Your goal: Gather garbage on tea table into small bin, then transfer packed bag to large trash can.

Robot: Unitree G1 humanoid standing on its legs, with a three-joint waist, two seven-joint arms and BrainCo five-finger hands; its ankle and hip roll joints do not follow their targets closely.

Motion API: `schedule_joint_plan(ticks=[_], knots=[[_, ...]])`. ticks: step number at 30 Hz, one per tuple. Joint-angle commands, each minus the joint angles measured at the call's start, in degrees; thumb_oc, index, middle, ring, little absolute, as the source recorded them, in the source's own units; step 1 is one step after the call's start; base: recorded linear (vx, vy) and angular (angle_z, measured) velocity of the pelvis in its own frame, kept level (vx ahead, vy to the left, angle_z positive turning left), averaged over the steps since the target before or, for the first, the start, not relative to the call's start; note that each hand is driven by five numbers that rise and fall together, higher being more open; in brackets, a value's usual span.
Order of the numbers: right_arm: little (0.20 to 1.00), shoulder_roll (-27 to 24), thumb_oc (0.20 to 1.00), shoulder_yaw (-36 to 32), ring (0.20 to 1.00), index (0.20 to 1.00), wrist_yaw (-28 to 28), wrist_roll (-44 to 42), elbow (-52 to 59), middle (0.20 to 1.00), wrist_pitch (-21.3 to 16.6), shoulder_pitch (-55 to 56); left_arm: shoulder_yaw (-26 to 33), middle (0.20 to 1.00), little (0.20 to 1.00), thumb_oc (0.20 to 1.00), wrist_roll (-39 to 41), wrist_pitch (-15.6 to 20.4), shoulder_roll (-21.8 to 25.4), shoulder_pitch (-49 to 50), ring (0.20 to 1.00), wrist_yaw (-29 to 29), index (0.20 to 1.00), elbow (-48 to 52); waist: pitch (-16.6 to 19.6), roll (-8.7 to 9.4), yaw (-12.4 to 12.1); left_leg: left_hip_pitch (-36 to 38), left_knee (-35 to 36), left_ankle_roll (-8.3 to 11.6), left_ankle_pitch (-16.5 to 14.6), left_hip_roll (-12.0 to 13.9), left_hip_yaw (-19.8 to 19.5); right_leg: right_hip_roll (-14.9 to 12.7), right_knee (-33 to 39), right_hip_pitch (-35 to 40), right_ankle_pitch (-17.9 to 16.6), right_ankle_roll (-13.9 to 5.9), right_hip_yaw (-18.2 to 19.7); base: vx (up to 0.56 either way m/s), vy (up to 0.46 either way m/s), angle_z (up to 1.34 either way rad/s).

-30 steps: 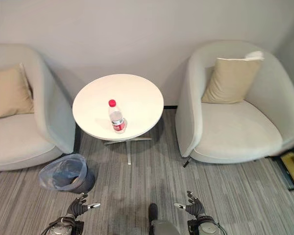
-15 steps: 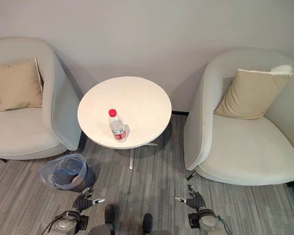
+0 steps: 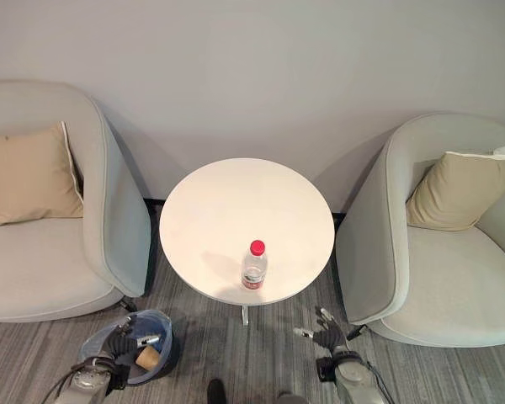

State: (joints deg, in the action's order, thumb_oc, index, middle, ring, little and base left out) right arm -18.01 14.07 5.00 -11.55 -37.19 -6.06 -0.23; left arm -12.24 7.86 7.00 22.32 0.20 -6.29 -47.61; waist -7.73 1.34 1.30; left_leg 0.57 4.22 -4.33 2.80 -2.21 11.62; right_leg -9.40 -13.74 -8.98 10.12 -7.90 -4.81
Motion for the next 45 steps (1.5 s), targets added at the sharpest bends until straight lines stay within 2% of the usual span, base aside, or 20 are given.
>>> schedule_joint_plan(ticks=[1,4,8,14,19,28,34,35,36,37,41,45], knots=[[1.000,-4.27,1.000,1.78,1.000,1.000,1.46,6.61,5.56,1.000,-2.84,-1.90,1.34,1.000,1.000,1.000,-0.47,1.81,-1.41,1.12,1.000,-0.25,1.000,0.91,-1.48,0.65,0.36,-2.54,-10.47,3.64,-8.65,3.11,-1.74,1.24,6.75,6.29,-6.15,-0.11,-0.96,-0.01,-0.053,0.06],[1.000,-7.01,1.000,2.92,1.000,1.000,1.09,12.33,11.59,1.000,-3.25,-1.56,1.43,1.000,1.000,1.000,-1.38,2.11,-1.88,1.85,1.000,0.01,1.000,1.89,-1.34,0.80,0.44,-1.51,-10.21,3.86,-8.72,2.80,-1.98,1.78,7.12,7.62,-5.70,0.34,-0.21,0.02,-0.070,0.22],[1.000,-10.86,1.000,6.22,1.000,1.000,-0.07,20.02,18.59,1.000,-3.56,-2.78,1.52,1.000,1.000,1.000,-1.95,2.16,-2.72,3.27,1.000,0.45,1.000,1.29,0.16,0.78,-0.24,-0.29,-8.96,5.18,-7.94,3.59,-2.63,2.78,12.18,11.40,-5.47,1.36,-1.18,0.05,-0.135,0.05],[1.000,-11.88,1.000,10.00,1.000,1.000,-0.99,22.77,21.38,1.000,-4.07,-5.90,1.10,1.000,1.000,1.000,-1.71,2.27,-3.59,3.28,1.000,0.42,1.000,0.27,0.52,0.40,-0.94,0.59,-7.54,6.11,-6.74,4.03,-3.63,3.72,15.10,14.08,-5.18,2.01,-2.37,0.02,-0.058,0.08],[1.000,-10.54,1.000,13.18,1.000,1.000,-1.09,24.28,19.60,1.000,-3.92,-8.80,0.46,1.000,1.000,1.000,-1.72,2.18,-4.41,3.76,1.000,0.50,1.000,-0.78,0.94,-0.19,-1.66,1.74,-6.10,6.43,-6.29,4.07,-4.34,4.06,16.44,15.96,-4.70,2.41,-3.43,0.04,-0.026,0.23],[1.000,-5.11,1.000,17.48,1.000,1.000,-0.06,22.37,13.08,1.000,-3.16,-15.07,-0.73,1.000,1.000,1.000,-1.47,2.16,-4.72,5.56,1.000,0.51,1.000,-1.36,1.20,-1.17,-4.01,2.89,-4.04,6.26,-5.80,3.50,-6.06,4.02,16.83,17.20,-4.26,2.44,-5.01,0.04,0.012,0.09],[1.000,-1.83,1.000,18.16,1.000,1.000,1.53,19.55,7.59,1.000,-1.97,-19.39,-1.54,1.000,1.000,1.000,-0.60,2.04,-4.04,6.32,1.000,0.53,1.000,-0.43,0.24,-1.36,-6.44,1.55,-3.48,6.19,-5.18,3.02,-7.97,4.08,16.92,16.44,-4.13,2.52,-6.55,0.00,0.017,0.23],[1.000,-0.55,1.000,18.14,1.000,1.000,2.34,18.15,4.44,1.000,-1.48,-21.09,-1.95,1.000,1.000,1.000,-0.03,1.98,-3.77,6.52,1.000,0.55,1.000,0.41,-0.17,-1.49,-7.44,0.78,-3.48,6.18,-4.86,2.90,-8.67,4.14,16.97,16.01,-4.16,2.55,-7.15,-0.04,0.001,0.35],[0.498,0.00,0.498,17.98,0.498,0.498,2.63,17.09,3.20,0.498,-1.40,-22.10,-2.17,1.000,1.000,1.000,0.35,1.91,-3.51,6.49,1.000,0.62,1.000,0.75,-0.37,-1.49,-7.84,0.34,-3.49,6.18,-4.70,2.84,-9.10,4.19,17.03,15.78,-4.18,2.59,-7.45,-0.04,0.006,0.34],[0.200,0.45,0.200,17.65,0.200,0.200,2.99,16.00,2.10,0.200,-1.28,-22.94,-2.26,1.000,1.000,1.000,0.65,1.86,-3.44,6.40,1.000,0.67,1.000,0.78,-0.55,-1.51,-8.25,0.02,-3.47,6.20,-4.56,2.81,-9.49,4.21,17.09,15.57,-4.17,2.63,-7.72,-0.03,0.002,0.29],[0.200,0.74,0.200,16.25,0.200,0.200,3.96,12.34,1.23,0.200,-1.57,-24.28,-2.34,1.000,1.000,1.000,1.37,1.79,-2.97,6.41,1.000,0.49,1.000,1.23,-1.04,-1.48,-9.44,-0.68,-3.39,6.32,-4.09,2.74,-10.62,4.20,17.37,15.59,-4.08,2.78,-8.81,-0.02,-0.003,0.20],[0.200,-2.65,0.200,13.56,0.200,0.200,3.92,11.84,10.24,0.200,-3.01,-21.27,-0.37,1.000,1.000,1.000,0.99,1.59,-2.56,7.50,1.000,0.52,1.000,1.71,-0.51,-1.13,-9.36,-0.19,-2.94,6.55,-3.98,2.88,-11.47,4.30,17.24,16.54,-3.49,3.07,-9.82,-0.01,-0.027,0.23]])
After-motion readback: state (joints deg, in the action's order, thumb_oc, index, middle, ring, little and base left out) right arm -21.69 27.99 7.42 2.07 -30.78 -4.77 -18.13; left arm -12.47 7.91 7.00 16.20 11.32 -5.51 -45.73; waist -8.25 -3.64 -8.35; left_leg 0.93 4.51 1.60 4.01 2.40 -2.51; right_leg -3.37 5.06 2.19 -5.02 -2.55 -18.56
